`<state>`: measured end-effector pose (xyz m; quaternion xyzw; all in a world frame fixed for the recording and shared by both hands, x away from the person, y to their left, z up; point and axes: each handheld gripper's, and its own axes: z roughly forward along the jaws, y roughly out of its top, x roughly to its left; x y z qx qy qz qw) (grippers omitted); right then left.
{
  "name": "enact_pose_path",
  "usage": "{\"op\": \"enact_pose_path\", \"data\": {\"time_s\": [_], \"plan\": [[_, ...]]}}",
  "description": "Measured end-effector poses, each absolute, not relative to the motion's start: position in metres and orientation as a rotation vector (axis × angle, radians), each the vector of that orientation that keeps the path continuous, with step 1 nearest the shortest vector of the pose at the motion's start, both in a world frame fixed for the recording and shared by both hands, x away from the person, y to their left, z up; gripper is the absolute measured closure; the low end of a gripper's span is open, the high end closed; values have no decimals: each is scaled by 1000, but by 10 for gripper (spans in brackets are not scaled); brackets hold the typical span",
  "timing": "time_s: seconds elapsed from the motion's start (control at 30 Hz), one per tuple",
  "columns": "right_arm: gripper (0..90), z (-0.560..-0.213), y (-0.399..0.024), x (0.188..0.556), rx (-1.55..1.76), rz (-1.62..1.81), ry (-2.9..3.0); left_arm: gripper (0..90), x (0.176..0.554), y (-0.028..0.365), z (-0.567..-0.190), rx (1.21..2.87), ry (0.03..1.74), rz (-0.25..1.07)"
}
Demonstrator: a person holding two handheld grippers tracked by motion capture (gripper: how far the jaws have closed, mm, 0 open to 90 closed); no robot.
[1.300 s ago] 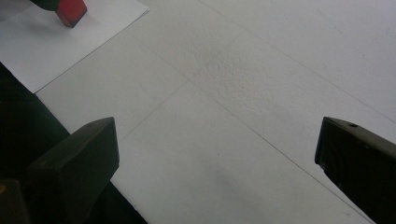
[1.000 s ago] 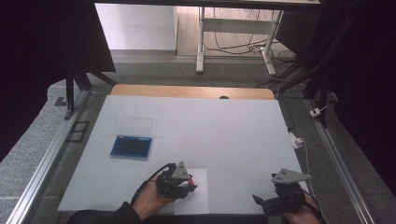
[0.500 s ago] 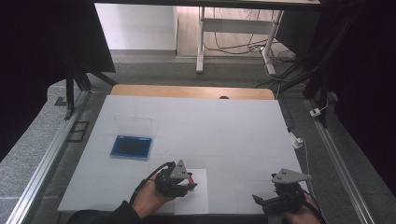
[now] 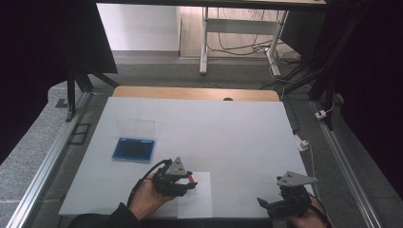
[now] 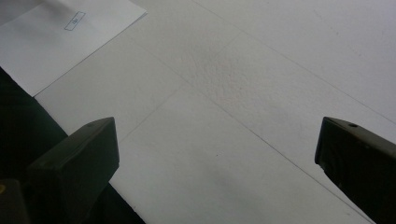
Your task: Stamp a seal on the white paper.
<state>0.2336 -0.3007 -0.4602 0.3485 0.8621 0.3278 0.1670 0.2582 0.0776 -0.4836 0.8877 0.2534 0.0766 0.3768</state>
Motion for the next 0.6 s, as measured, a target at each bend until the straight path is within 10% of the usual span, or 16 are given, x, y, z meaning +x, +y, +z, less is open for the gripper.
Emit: {"op": "enact_pose_path", "data": {"time_s": [0.6], "plan": [[0, -459, -303, 234, 1019, 957, 2435, 581, 261, 90, -475, 2271, 687, 193]]}}
